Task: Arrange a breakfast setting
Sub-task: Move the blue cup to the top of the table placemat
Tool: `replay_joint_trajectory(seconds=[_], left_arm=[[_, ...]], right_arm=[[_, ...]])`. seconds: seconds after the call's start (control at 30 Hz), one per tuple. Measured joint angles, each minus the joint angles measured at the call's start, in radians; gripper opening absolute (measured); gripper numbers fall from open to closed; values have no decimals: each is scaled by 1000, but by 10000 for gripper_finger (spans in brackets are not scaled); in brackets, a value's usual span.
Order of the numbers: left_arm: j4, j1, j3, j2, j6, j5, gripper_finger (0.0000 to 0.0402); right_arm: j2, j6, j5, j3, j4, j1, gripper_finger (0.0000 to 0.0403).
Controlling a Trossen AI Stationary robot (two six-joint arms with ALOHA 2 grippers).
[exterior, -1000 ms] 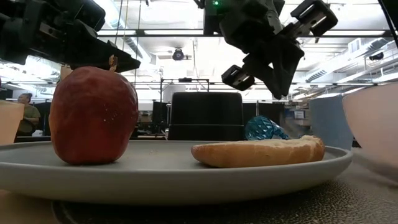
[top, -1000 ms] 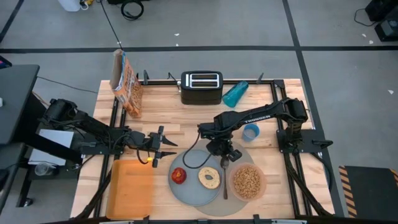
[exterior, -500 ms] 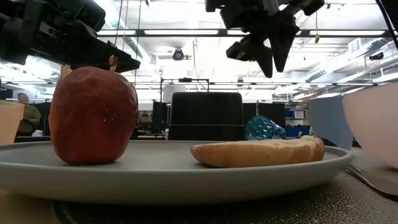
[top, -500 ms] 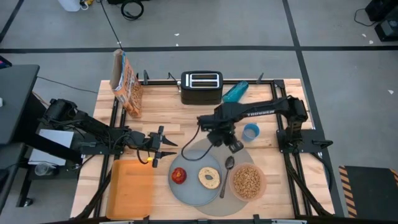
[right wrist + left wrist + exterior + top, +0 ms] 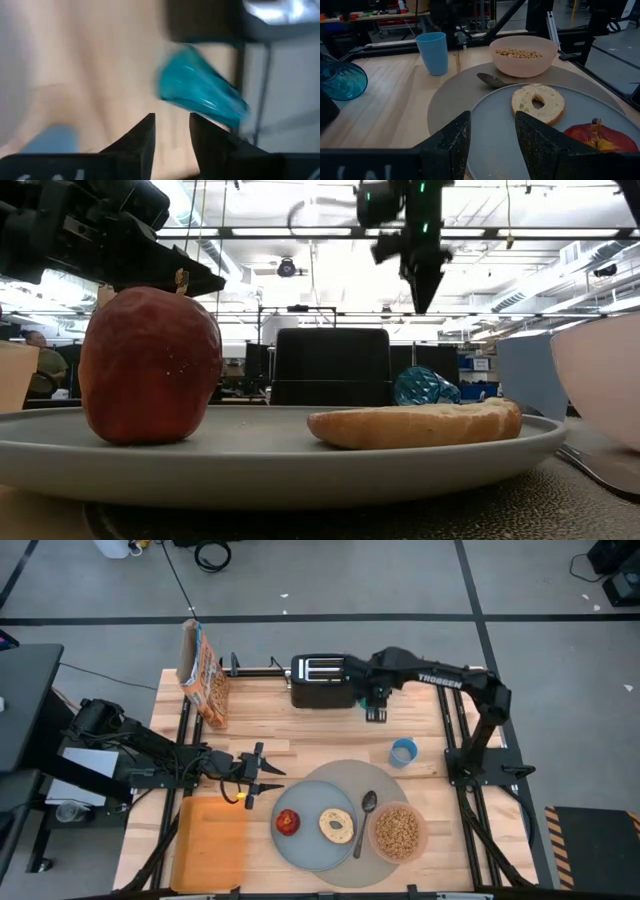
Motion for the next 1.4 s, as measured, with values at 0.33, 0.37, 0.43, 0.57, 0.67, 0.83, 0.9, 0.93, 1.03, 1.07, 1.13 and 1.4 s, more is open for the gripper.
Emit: replay_joint_trajectory(seconds=[0.33,0.37,0.43,0.57,0.67,0.83,0.9,0.93,1.03,1.07,1.13,1.4], left_arm=[[-25,0,-1,0,1,0,162],[-26,0,-1,0,1,0,162],[-30,0,-1,0,2,0,162],[-38,0,-1,0,0,0,162],[-52,0,-1,0,-1,0,162],[-60,2,-1,0,1,0,162],[-60,3,-1,0,1,0,162],[-61,3,-1,0,1,0,162],[-69,3,-1,0,0,0,162],[-73,3,-1,0,0,0,162],[-74,3,-1,0,0,0,162],[-78,3,-1,0,1,-8,162]], right_arm=[[41,-184,113,-136,204,-97,201],[41,-250,129,-146,208,-99,207],[42,-365,120,-155,231,-117,216],[41,-581,72,-185,266,-173,227],[41,-664,177,-194,267,-202,233],[41,-734,278,-198,260,-231,230],[50,-719,273,-197,259,-245,226],[57,-708,274,-197,259,-255,225],[71,-657,217,-198,226,-284,232],[75,-634,197,-198,218,-295,239],[83,-606,188,-198,225,-310,260],[86,-414,283,-197,240,-287,343]])
